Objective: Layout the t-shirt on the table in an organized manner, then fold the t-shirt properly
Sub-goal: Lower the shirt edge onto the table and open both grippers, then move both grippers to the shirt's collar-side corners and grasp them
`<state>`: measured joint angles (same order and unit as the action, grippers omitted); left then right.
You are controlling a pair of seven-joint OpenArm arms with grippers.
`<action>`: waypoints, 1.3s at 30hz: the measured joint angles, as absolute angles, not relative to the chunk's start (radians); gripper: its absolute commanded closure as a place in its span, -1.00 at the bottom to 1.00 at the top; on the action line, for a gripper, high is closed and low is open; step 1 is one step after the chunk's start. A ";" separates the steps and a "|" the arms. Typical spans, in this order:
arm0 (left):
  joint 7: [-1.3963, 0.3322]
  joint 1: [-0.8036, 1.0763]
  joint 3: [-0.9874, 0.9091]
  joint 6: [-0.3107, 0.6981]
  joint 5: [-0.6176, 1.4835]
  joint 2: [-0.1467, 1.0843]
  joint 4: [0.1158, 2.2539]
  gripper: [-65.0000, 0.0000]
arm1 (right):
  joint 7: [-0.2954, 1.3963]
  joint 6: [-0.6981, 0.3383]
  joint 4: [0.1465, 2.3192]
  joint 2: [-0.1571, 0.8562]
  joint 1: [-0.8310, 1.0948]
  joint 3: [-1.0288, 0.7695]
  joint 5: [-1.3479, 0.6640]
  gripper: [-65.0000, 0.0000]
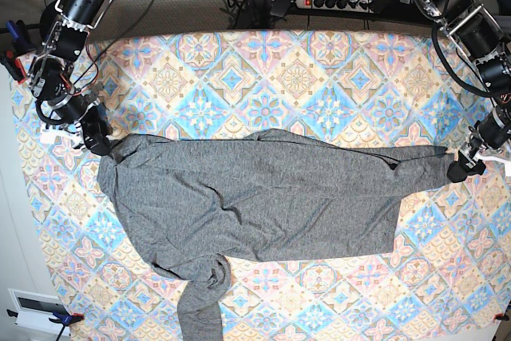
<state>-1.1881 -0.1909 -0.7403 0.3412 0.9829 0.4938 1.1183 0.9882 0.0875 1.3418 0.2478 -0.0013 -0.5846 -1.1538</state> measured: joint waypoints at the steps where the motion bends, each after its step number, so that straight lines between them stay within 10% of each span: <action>1: -1.188 -0.191 -0.740 0.341 0.982 0.490 1.118 -0.37 | 0.988 0.088 1.342 0.247 -0.001 -0.585 -1.152 0.07; 24: -1.189 -0.190 -0.740 0.341 0.979 0.484 1.118 -0.37 | 0.829 0.090 1.340 0.248 -0.008 -0.381 -1.156 0.10; 31: -1.187 -0.169 -0.738 0.340 0.973 0.473 1.118 -0.37 | 0.830 0.090 1.339 0.249 -0.008 -0.381 -1.156 0.77; 39: -1.190 -0.124 -0.741 0.344 0.990 0.385 1.070 -0.37 | 0.830 0.090 1.339 0.249 -0.006 -0.381 -1.156 0.78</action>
